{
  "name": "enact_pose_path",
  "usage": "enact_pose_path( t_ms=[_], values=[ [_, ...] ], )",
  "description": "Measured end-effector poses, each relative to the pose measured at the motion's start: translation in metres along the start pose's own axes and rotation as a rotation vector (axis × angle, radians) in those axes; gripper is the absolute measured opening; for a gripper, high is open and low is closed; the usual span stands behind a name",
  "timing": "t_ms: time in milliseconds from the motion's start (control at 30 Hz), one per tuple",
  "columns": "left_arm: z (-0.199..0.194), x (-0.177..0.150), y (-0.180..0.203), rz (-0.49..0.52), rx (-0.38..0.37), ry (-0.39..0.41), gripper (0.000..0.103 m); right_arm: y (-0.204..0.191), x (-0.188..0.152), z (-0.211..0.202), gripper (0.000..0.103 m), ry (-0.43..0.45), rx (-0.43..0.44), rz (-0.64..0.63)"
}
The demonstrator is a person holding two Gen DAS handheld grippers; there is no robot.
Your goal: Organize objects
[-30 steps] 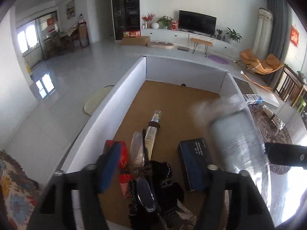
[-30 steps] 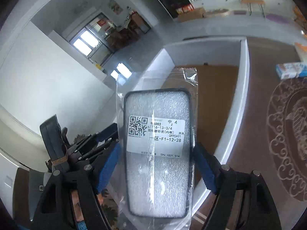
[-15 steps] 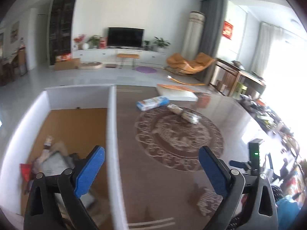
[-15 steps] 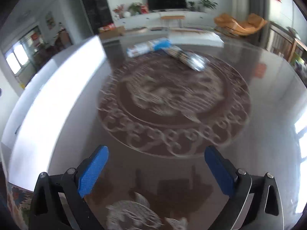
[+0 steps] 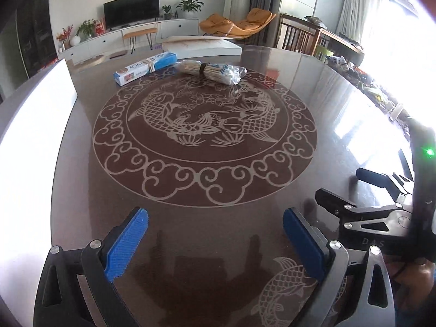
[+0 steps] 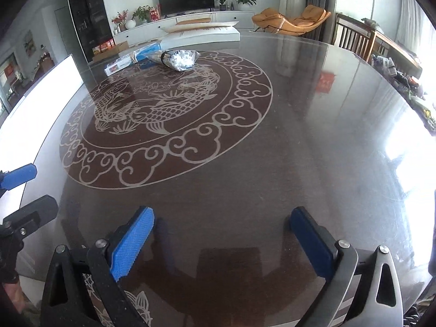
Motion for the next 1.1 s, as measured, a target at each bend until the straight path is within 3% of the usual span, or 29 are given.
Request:
enact_pose_path(
  t_ms=[367,600,1100],
  values=[
    [0.028,0.0,-0.014,-0.034,0.038,-0.049,0.101,0.003,-0.005,0.002,0.103,0.002,-0.015,-0.01],
    [0.034,0.002,-0.016,0.013,0.091,-0.062,0.102,0.003,-0.006,-0.001,0.103,0.003,-0.014,-0.011],
    [0.042,0.013,-0.029,0.018,0.087,-0.056,0.103,0.004,-0.006,-0.004,0.103,0.003,-0.012,-0.012]
  ],
)
Point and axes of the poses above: each gripper's, at about its wrist camera, not at the fingertips, and z roughly the way its jaws point, y to its right, x to its top, the point moved 8 cm from there along z, roughly the way its jaws point
